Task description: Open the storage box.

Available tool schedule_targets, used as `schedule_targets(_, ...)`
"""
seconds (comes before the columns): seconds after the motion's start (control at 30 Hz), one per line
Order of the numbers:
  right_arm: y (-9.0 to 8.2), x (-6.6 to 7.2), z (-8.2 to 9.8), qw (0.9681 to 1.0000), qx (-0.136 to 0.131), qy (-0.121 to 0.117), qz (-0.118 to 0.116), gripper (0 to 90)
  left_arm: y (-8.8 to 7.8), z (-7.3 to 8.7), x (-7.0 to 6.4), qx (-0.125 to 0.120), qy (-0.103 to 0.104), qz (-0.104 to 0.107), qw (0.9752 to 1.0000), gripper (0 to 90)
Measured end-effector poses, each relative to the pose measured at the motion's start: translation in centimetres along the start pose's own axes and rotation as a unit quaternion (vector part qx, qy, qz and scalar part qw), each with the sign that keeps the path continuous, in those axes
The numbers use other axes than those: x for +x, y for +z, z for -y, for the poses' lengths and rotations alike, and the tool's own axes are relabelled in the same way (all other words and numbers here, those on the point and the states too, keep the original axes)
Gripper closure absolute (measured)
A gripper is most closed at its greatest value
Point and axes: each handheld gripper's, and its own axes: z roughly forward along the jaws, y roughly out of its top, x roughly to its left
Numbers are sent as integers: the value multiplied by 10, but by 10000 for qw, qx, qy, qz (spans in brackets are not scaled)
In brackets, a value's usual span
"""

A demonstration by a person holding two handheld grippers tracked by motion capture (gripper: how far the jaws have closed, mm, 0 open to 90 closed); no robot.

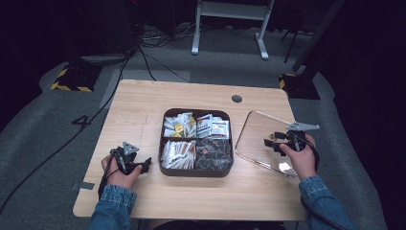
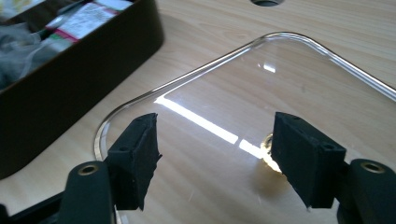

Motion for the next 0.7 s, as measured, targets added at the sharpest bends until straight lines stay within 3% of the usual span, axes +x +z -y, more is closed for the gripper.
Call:
schedule_targets(0.2, -5, 21, 14, 9996, -63, -138, -248, 333, -3, 3, -2, -22, 24, 35, 10000, 237)
schedule_targets(0.23, -7, 29, 20, 9992, -161, -173, -331, 337, -4, 4, -2, -34, 41, 47, 10000, 242)
schedule_targets(0.4, -4, 44, 37, 9978, -327, -208, -543, 388, -7, 4, -2, 7, 3, 98, 10000, 268)
schedule_targets(0.57, 4, 44, 45, 9970, -92, -323, -700, 464, -11, 2, -1, -51, -116, 211, 9997, 282)
schedule_targets(0.7, 13, 55, 53, 9943, 159, -640, -834, 530, -18, -2, 0, -170, -233, 293, 9992, 285)
